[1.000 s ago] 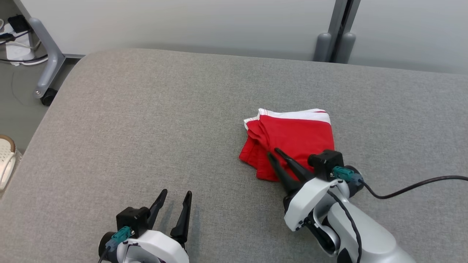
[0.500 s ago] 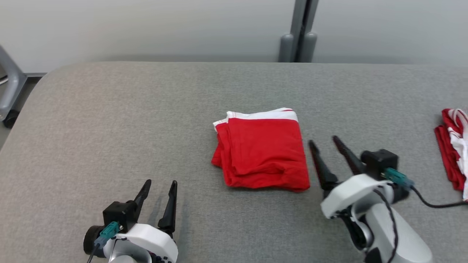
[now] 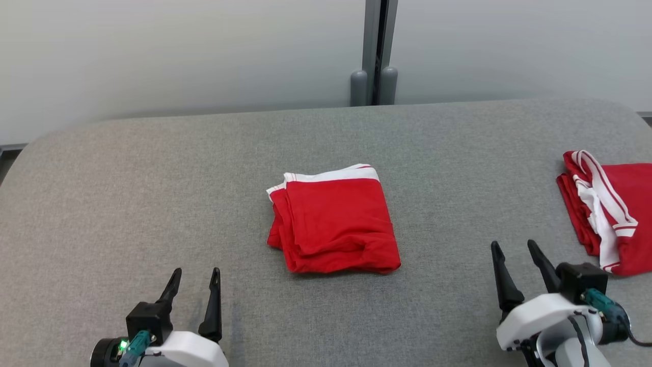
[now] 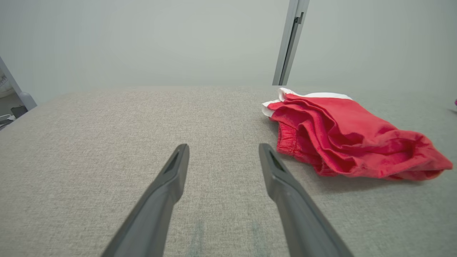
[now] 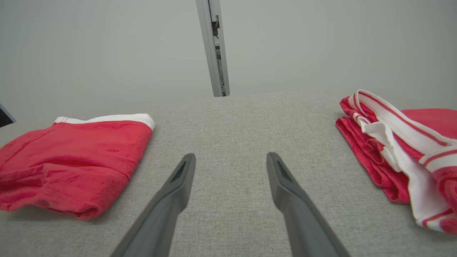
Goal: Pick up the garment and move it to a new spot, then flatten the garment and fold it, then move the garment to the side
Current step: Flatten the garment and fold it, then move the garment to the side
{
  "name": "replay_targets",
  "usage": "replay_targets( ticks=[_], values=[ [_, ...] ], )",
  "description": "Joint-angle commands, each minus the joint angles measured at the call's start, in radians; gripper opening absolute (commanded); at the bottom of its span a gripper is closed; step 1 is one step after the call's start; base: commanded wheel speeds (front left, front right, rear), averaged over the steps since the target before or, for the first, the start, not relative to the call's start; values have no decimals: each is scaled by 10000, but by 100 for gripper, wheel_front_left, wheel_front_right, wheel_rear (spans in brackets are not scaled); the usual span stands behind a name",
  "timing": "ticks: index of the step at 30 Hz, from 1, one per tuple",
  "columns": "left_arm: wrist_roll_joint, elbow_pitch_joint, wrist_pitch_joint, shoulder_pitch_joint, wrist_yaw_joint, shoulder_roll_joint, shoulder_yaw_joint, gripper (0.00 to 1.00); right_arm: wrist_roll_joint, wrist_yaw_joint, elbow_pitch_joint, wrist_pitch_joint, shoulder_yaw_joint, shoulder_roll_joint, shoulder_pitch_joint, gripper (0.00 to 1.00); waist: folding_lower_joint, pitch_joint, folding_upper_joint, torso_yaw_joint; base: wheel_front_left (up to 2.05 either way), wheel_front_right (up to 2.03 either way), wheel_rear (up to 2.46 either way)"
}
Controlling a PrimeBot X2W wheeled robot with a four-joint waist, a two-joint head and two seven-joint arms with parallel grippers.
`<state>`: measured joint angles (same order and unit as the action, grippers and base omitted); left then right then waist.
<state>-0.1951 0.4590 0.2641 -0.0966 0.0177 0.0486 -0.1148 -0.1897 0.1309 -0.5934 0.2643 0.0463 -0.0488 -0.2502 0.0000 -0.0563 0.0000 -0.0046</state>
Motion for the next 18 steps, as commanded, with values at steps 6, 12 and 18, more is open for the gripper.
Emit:
replay_targets(
  ticks=[6,12,18],
  values=[
    [313,-247,-3,547,162,48,342,100,71,-2,174,-8,-167,-51,635,100,0,415,0,-191,0,0,0],
    [470,-382,-3,1011,105,44,639,100,33,-4,308,-8,-20,-54,967,100,0,684,0,-267,0,0,0],
    [575,-454,-3,1297,114,44,798,100,-132,-4,420,-8,109,-55,1206,100,0,802,0,-239,0,0,0]
  ],
)
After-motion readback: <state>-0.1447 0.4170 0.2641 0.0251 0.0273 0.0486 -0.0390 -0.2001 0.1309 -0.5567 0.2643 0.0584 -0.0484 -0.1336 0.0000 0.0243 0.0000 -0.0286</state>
